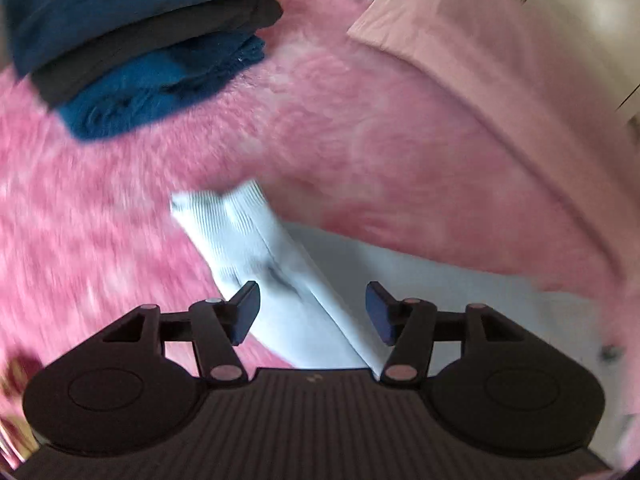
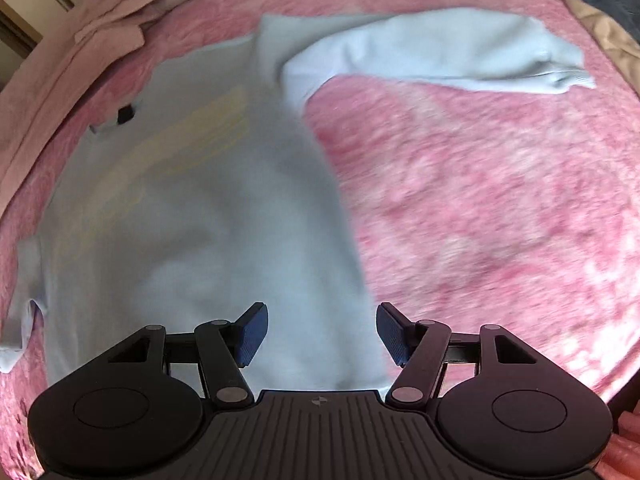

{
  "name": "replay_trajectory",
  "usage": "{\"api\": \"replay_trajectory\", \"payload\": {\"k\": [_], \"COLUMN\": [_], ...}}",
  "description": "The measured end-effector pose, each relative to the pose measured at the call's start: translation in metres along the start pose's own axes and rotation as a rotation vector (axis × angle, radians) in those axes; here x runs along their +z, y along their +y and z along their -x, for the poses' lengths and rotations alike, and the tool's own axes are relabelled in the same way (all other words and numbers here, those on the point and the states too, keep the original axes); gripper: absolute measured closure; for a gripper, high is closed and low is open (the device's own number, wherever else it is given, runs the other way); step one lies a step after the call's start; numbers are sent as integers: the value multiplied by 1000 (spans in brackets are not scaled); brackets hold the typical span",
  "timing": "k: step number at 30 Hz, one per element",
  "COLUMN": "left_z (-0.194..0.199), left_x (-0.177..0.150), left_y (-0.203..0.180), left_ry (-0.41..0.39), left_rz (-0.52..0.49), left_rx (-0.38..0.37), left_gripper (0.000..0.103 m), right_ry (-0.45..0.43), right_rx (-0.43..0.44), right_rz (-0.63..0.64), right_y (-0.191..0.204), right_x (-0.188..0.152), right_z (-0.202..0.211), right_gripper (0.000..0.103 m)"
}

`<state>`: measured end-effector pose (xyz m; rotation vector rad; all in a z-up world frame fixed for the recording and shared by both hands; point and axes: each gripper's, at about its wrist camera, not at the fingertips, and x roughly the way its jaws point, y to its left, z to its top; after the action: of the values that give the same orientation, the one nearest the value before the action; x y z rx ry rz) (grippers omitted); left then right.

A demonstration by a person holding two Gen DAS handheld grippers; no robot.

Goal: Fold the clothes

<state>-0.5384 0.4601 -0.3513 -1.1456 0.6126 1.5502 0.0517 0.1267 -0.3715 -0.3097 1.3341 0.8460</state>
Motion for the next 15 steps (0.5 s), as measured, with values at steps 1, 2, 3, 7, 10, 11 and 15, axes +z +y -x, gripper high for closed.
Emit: {"api": "replay_trajectory", "payload": {"k": [1,2,3,7,10,11,15], "left_z": [-10,-19,-17,5,27,30,46], "left_x": [6,10,8,-21,-62,-75,-106], "left_y": [1,2,6,33,72,85,116], "left_ry": [27,53,68,57,67,78,131], "left_rz": [-18,-35,-44,-52,34,54,33], "left_rx": [21,39,40,-22,9,49,153], "left_gripper": [54,69,91,103,101,101,97], "right_ry": [3,5,7,20,25,29,35], "right_rx": [-2,-6,-9,-15,-21,-21,-24], "right_rz": [4,5,7,17,21,19,31], "right_y": [7,14,21,45,60,65,80], "right_x": [-1,-4,-7,-5,-3,-2,6], "right_z": [-3,-6,-10,-23,-30,-31,-36], "right_gripper": [39,39,39,39,39,39,39]}}
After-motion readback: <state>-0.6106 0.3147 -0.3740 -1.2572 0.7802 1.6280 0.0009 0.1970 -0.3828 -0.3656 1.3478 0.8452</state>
